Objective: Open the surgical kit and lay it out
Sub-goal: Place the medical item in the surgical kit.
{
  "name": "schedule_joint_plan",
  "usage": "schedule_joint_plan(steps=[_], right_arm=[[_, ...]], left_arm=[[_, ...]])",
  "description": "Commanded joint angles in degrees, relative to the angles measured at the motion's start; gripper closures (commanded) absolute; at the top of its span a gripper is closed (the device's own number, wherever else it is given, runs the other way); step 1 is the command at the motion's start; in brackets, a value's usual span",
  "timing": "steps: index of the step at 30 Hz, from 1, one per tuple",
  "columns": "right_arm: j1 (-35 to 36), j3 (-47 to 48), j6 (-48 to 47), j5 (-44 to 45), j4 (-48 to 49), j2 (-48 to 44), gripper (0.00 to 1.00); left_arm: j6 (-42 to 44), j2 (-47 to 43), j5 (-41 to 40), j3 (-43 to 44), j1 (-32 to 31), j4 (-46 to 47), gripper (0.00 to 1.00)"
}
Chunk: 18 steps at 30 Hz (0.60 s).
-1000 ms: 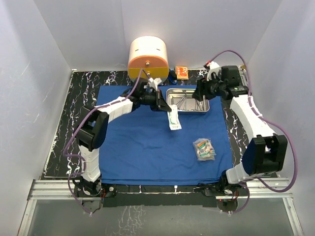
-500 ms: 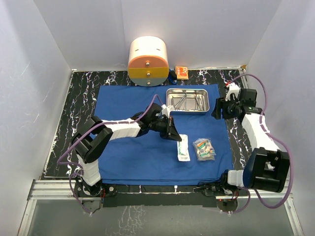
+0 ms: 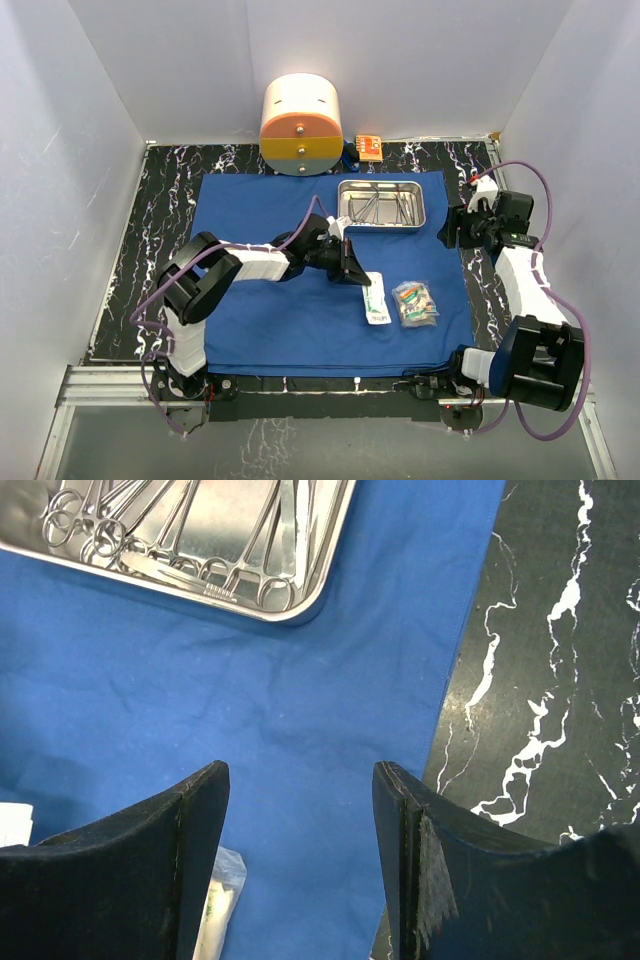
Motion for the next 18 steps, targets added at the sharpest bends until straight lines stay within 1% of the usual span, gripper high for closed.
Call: schedule_joint_plan(steps=[1,6,14,18], right_arm=[[-1.1,0.4,0.1,-0.9,4.5,-0.3,0.42],[-1.7,-0.5,0.1,-1.9,5.1,-0.3,0.42],[-2.0,-0.6,-0.1,-2.4,5.2,0.5,0.42],[-2.1,-0.9,-0.1,-2.9,5.2,0.0,0.42]], left_arm=[[-1.3,2.7,0.6,2.2,-0.7,2.1,1.00],[-0.7,6.4,2.4,4.8,-0.9,4.1,1.00],[0.4,8.3,2.3,5.5,-1.8,2.9,1.00],[1.6,8.9,2.0,5.9,-1.8,1.8,0.98]])
